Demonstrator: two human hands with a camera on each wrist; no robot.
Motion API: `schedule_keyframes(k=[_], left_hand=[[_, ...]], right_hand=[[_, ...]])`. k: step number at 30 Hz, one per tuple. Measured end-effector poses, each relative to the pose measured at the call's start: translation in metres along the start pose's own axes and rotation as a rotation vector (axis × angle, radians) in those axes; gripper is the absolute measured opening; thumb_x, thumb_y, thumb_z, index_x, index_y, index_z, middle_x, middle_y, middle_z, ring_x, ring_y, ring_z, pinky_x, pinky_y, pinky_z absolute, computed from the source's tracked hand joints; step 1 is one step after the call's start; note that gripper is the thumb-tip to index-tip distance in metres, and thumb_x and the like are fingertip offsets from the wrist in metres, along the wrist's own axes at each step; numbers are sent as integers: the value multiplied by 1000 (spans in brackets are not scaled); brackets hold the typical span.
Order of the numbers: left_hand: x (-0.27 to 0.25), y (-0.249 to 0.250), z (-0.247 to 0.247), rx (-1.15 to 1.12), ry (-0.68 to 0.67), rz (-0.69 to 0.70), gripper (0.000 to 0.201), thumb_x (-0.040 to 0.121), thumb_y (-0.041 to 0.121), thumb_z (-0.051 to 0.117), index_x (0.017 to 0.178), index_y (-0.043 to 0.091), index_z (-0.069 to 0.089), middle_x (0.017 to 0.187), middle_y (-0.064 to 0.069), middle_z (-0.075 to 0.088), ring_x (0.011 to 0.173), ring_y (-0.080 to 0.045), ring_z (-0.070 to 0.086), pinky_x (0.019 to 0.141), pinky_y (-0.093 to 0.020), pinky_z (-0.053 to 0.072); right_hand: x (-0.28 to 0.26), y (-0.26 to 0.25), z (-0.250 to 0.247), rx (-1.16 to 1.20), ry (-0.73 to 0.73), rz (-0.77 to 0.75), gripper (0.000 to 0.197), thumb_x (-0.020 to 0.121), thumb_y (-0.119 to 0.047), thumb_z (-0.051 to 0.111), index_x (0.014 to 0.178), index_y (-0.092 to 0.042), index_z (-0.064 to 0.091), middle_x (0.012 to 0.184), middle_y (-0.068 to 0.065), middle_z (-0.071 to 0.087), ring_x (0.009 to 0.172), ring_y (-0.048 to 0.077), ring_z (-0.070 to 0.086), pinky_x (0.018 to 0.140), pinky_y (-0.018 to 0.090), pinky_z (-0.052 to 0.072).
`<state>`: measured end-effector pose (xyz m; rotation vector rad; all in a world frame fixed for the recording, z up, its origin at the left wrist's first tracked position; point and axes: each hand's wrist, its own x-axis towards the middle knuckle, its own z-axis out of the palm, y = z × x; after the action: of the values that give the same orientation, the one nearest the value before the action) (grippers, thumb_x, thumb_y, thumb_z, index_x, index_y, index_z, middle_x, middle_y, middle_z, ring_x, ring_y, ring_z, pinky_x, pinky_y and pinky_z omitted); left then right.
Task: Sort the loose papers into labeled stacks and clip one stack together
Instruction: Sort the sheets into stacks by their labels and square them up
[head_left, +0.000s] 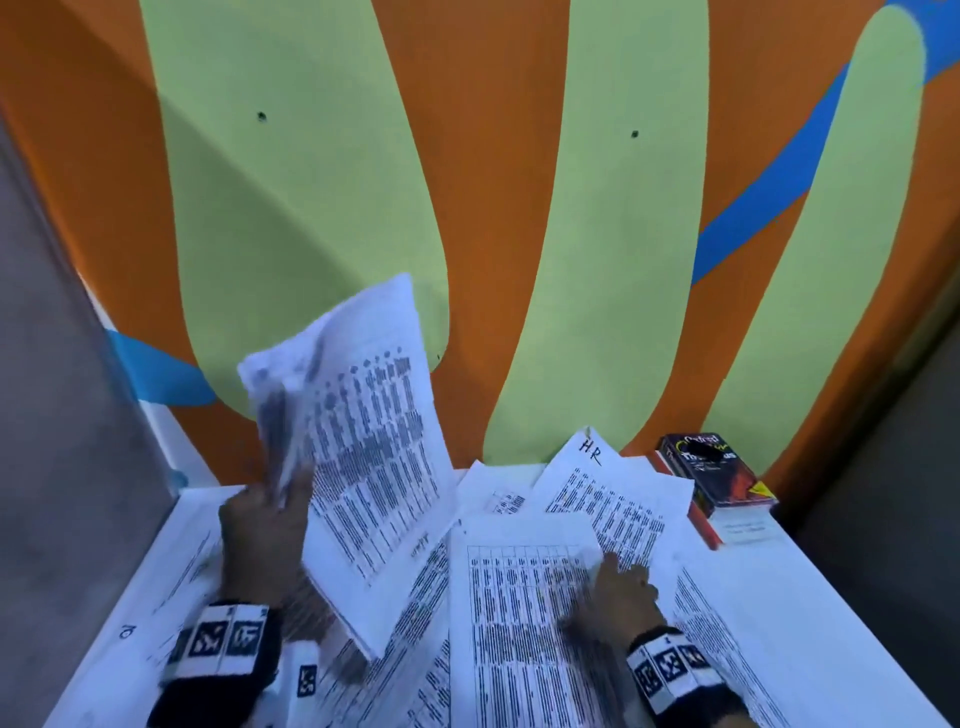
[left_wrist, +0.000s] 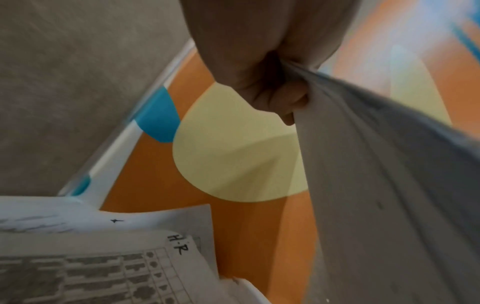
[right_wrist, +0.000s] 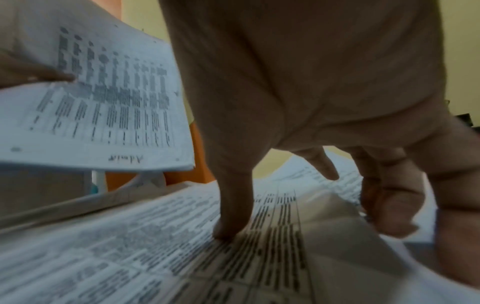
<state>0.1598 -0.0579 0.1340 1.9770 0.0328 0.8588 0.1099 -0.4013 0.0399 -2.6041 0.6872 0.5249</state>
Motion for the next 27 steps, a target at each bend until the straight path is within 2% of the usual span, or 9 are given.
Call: schedule_keyframes(k=[2, 5, 7, 9, 12, 14, 19, 22, 27], left_hand=[[4, -10, -10, -22, 70, -116, 53, 83, 35, 67, 60, -10, 53, 52, -25, 56, 47, -20, 45, 51, -36, 45], [-3, -14, -23, -6, 101, -131, 40, 86, 21, 68, 61, -6, 51, 53, -18, 52, 42, -7, 42, 42, -14, 30], [-9, -17, -30, 6, 100, -126, 39, 85, 20, 68, 60, -4, 49, 49, -15, 48, 42, 1, 45, 42, -13, 29], [-13, -20, -34, -9, 87, -142, 39, 84, 22, 67, 61, -4, 50, 42, -3, 45, 41, 11, 45, 42, -10, 28], [-17, -18, -36, -51, 72, -125, 38, 85, 23, 66, 60, -1, 49, 45, 0, 45, 41, -1, 39, 41, -17, 28], [-17, -14, -35, -74, 73, -140, 33, 86, 22, 66, 66, -1, 54, 59, -12, 54, 43, -3, 39, 42, -21, 31], [-18, -11, -31, -63, 39, -174, 37, 85, 24, 67, 62, -2, 53, 57, -17, 56, 45, -9, 41, 40, -20, 32], [-18, -14, -31, -31, 44, -112, 41, 84, 20, 68, 61, -9, 52, 53, -23, 55, 48, -8, 39, 45, -29, 33], [-20, -26, -29, 15, 46, -54, 49, 82, 16, 68, 46, 3, 37, 39, -13, 39, 41, -12, 28, 44, -33, 26]], right_hand=[[4, 2, 6, 49, 3, -18, 101, 76, -39, 73, 143, 2, 10, 142, 27, 33, 128, 37, 42, 104, 42, 41], [7, 2, 3, 217, 108, -92, 39, 79, -15, 70, 108, 2, 51, 106, 17, 63, 96, 30, 64, 81, 36, 56], [5, 4, -13, 356, 195, -92, 13, 80, -11, 68, 84, -2, 60, 82, 13, 66, 74, 27, 65, 64, 32, 57], [10, 9, -34, 492, 293, -7, 14, 79, -13, 70, 74, -3, 61, 73, 14, 64, 70, 28, 64, 58, 27, 51], [38, 21, -57, 634, 408, 240, 40, 78, -23, 74, 99, 9, 63, 98, 22, 66, 95, 36, 64, 77, 34, 50], [58, 32, -60, 612, 390, 347, 48, 78, -26, 74, 108, 8, 62, 102, 19, 64, 94, 32, 63, 85, 40, 53], [68, 37, -59, 638, 294, 272, 28, 85, -16, 63, 107, 1, 60, 102, 18, 59, 90, 24, 52, 81, 33, 44], [67, 31, -58, 623, 371, 317, 20, 85, -14, 62, 77, 5, 61, 83, 17, 60, 85, 33, 61, 79, 38, 50], [64, 16, -69, 685, 502, 295, 30, 82, 6, 60, 112, 9, 63, 105, 26, 65, 100, 40, 61, 88, 43, 49]])
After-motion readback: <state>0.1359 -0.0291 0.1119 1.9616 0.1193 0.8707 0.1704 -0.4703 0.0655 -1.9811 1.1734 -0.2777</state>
